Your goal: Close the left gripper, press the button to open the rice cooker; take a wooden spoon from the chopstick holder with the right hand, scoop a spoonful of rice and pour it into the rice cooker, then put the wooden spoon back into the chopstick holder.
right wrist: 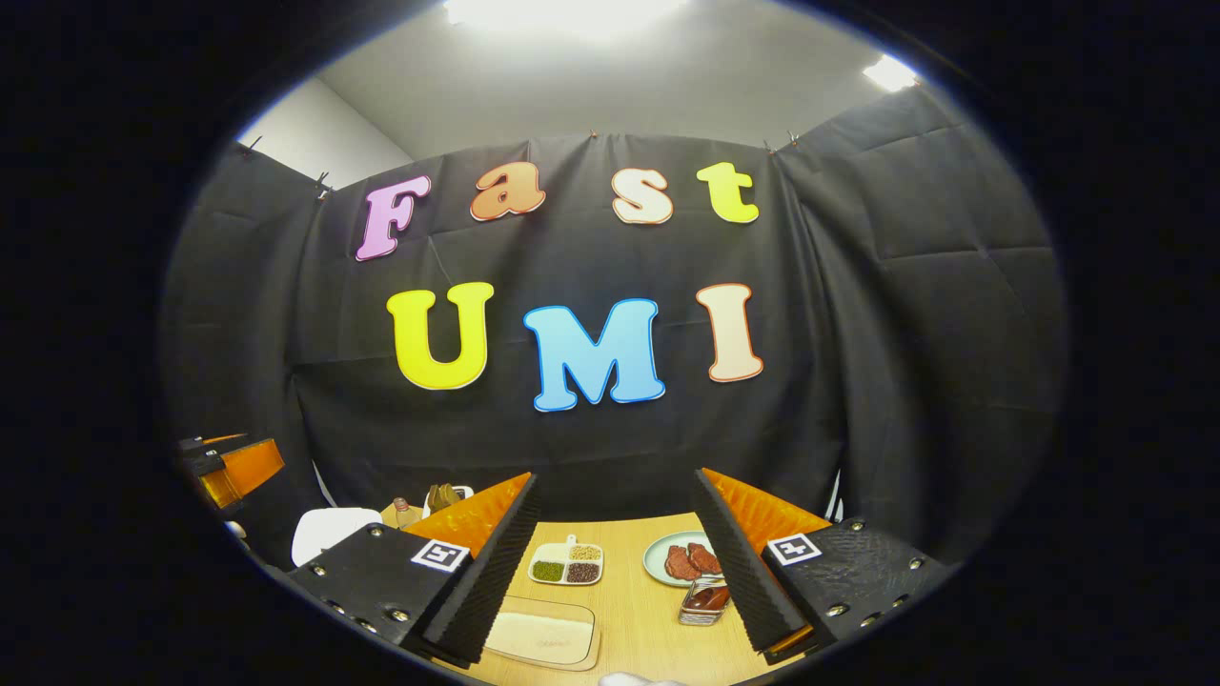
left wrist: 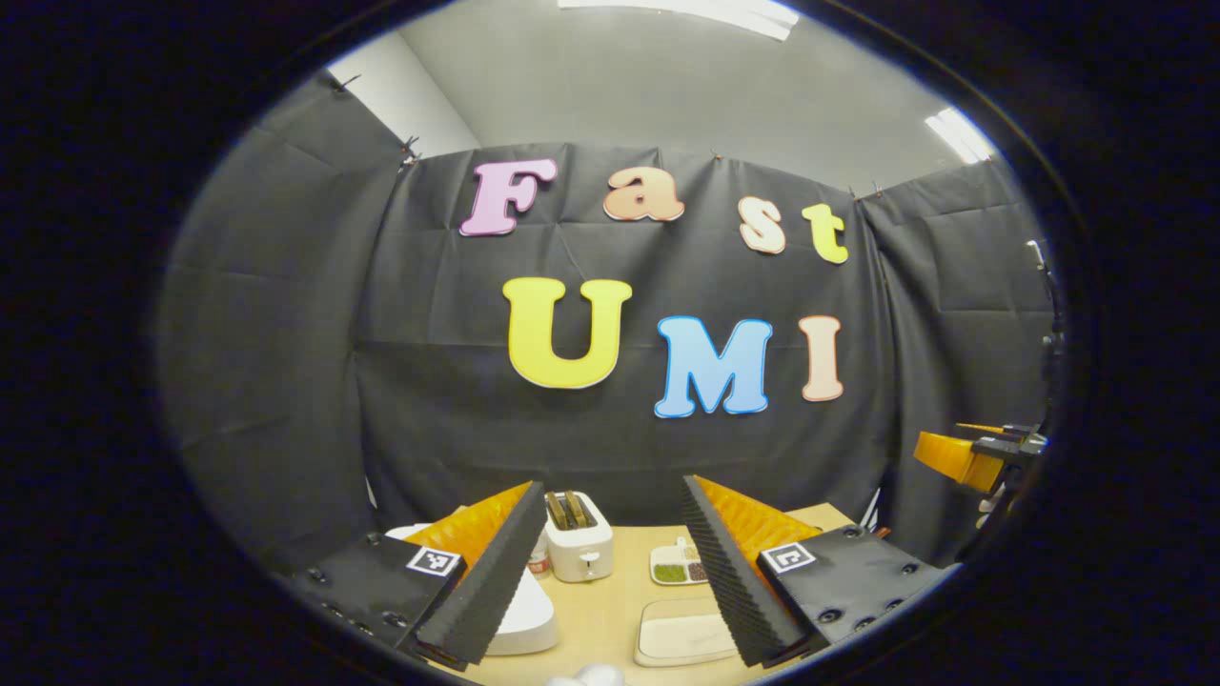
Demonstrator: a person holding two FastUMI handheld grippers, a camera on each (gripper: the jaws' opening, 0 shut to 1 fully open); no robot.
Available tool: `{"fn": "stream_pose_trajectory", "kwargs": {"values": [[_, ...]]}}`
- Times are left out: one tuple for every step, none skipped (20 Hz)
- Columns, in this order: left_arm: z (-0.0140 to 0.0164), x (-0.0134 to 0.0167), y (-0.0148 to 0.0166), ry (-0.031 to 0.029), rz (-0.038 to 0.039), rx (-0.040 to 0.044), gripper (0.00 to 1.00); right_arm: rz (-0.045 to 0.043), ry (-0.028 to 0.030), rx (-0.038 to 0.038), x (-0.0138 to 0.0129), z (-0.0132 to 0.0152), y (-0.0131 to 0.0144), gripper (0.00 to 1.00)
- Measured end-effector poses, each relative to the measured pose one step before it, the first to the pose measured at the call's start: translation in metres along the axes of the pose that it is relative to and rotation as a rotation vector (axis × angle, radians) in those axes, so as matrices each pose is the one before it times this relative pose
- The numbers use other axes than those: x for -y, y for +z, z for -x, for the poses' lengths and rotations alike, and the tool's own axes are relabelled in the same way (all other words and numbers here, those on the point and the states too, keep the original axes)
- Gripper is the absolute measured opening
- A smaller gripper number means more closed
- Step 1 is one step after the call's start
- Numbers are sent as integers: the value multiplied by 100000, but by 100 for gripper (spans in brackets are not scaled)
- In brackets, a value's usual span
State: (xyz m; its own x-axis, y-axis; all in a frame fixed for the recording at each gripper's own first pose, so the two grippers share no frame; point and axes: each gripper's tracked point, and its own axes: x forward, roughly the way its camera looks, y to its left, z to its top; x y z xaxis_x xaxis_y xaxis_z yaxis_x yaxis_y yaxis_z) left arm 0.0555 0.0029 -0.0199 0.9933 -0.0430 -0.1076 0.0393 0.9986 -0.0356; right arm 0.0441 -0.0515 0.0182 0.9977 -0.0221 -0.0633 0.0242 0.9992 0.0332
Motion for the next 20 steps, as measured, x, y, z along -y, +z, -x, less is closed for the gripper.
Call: {"fn": "stream_pose_trajectory", "kwargs": {"values": [[-18, -121, 74, -76, 293, -196, 99, 477, -472, 494, -73, 105, 139, 98], [-108, -111, 263, 174, -649, 482, 99, 980, -191, 325, -140, 90, 140, 98], [-90, -136, 212, 57, -775, 357, 99, 858, 227, 670, -132, 52, 125, 98], [63, -54, 69, 94, -603, 398, 98, 880, -312, 221, -44, -58, 85, 97], [-4, -149, 2, 377, 129, 299, 98, 852, -216, 141, 29, 123, 1, 98], [-127, -18, -91, 1, 88, -282, 97, 80, -118, 314, -106, 177, 130, 98], [-72, -179, -45, 358, 5, -132, 97, 91, 75, 114, -99, 9, 176, 98], [-57, -146, 85, 114, -142, 173, 97, -230, -10, -56, -55, -84, -185, 98], [52, -87, 126, 275, -401, 141, 97, -373, -27, -167, -46, 5, -62, 98], [-85, -117, -9, 77, -655, 246, 97, 787, -708, 39, 182, 23, 62, 98], [72, -65, -13, 231, -474, 3, 97, 499, -281, 145, -2, -74, 37, 98], [16, 232, 33, -382, 147, 37, 97, -112, 702, -299, -243, 65, -166, 98], [-12, 146, -72, -257, 347, -202, 97, -672, 662, -233, -256, -39, -66, 98], [-13, 47, -130, -69, 434, -409, 98, -978, 535, -476, -120, 59, -155, 98], [6, 68, -139, -153, 284, -530, 98, -592, 334, -151, -129, -37, 8, 98], [36, -52, 35, 158, 90, -11, 98, -268, 182, -322, 24, 40, -129, 98], [-41, 26, 137, -116, -210, 65, 98, 156, 328, -374, -44, 26, -115, 98], [88, 34, 23, 84, -141, 144, 98, 599, 284, -36, 53, 135, 11, 98], [91, 20, 97, 225, -198, 120, 98, 649, -115, -1, 44, 22, -3, 98], [32, -3, -39, 311, -317, 26, 98, 317, 115, -177, 64, 56, 22, 98]]}}
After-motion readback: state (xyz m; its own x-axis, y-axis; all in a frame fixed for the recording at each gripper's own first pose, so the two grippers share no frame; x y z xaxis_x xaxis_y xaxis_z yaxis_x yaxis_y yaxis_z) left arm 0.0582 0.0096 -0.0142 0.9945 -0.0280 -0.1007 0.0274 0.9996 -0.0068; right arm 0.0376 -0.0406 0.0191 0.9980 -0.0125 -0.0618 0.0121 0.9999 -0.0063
